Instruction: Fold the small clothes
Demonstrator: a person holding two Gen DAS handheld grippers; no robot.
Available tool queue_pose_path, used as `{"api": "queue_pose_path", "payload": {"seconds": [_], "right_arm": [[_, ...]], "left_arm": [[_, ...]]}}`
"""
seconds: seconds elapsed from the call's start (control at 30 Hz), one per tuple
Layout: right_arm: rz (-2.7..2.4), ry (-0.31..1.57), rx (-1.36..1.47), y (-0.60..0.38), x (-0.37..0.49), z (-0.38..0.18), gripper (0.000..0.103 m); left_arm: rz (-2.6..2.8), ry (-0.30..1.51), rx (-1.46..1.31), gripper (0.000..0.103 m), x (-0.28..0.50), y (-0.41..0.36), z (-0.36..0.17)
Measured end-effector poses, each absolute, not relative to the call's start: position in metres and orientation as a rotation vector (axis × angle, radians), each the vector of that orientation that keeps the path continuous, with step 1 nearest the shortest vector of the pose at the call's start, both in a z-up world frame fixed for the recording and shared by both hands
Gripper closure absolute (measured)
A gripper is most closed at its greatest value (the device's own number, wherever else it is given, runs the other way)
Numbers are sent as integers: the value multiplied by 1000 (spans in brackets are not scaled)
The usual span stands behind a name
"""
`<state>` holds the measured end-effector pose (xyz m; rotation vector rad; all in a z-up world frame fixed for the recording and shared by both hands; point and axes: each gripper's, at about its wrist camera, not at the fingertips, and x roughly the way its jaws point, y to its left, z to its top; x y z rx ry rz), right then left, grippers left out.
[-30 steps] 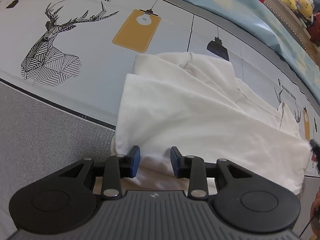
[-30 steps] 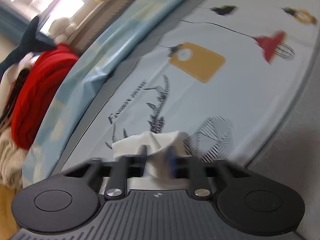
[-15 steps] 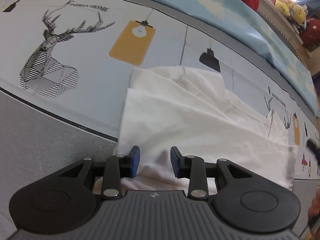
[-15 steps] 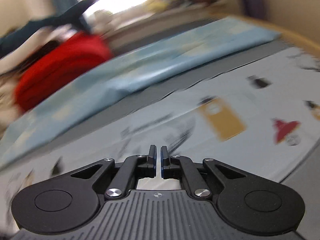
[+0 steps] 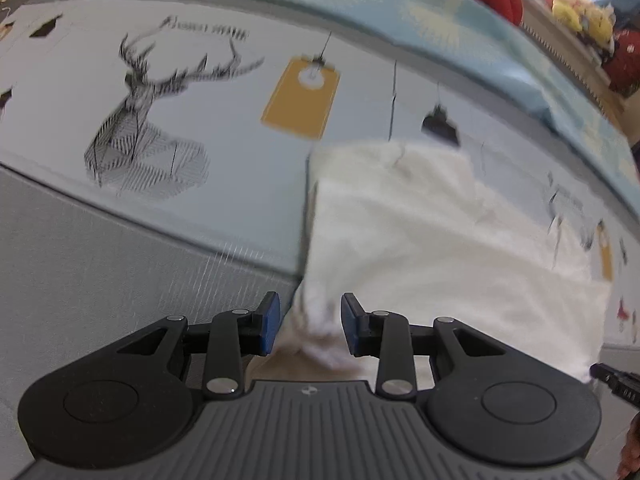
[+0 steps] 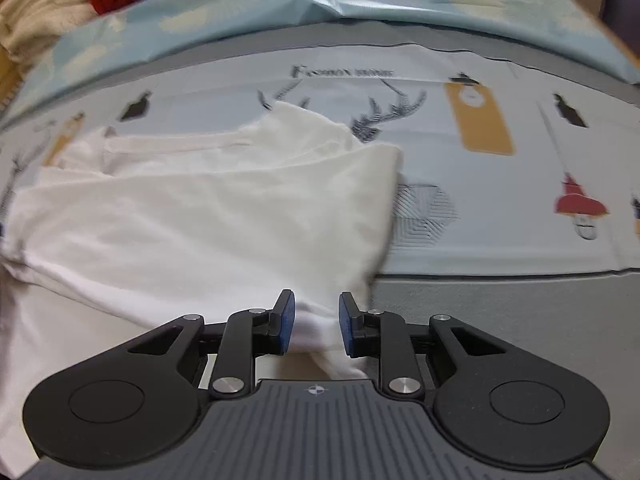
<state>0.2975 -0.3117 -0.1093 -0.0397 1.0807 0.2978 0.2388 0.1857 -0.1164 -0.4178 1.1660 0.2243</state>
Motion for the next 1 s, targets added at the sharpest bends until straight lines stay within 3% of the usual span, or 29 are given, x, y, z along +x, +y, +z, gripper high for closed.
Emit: {"api": "queue_pose_path", "payload": {"seconds": [0.1,0.17,0.4,0.6,0.77,0.87,1.0], "right_arm": [[183,1141,-69,-318,297,-118,57],[139,1133,-31,-321,289,-106,63],[119,839,83,-320,214,3,63],[168,734,167,-337,119,57,61],[163,743,199,-356,45,31,57],[114,803,220,-368,18,-12,57],[44,951,163,-377,3,-72,58]], "left_arm": [[220,1269,-343,64,229,183,-141],[234,1256,-346,65,216,185,-135],[156,1077,-220,66,153,171,-49],[45,982,-209,57,55,148,-7],[-1,937,-196,57,-23,134,-51],[68,1140,-208,66,-43,132,-100],[45,1164,-177,66,-47,133,-110]]}}
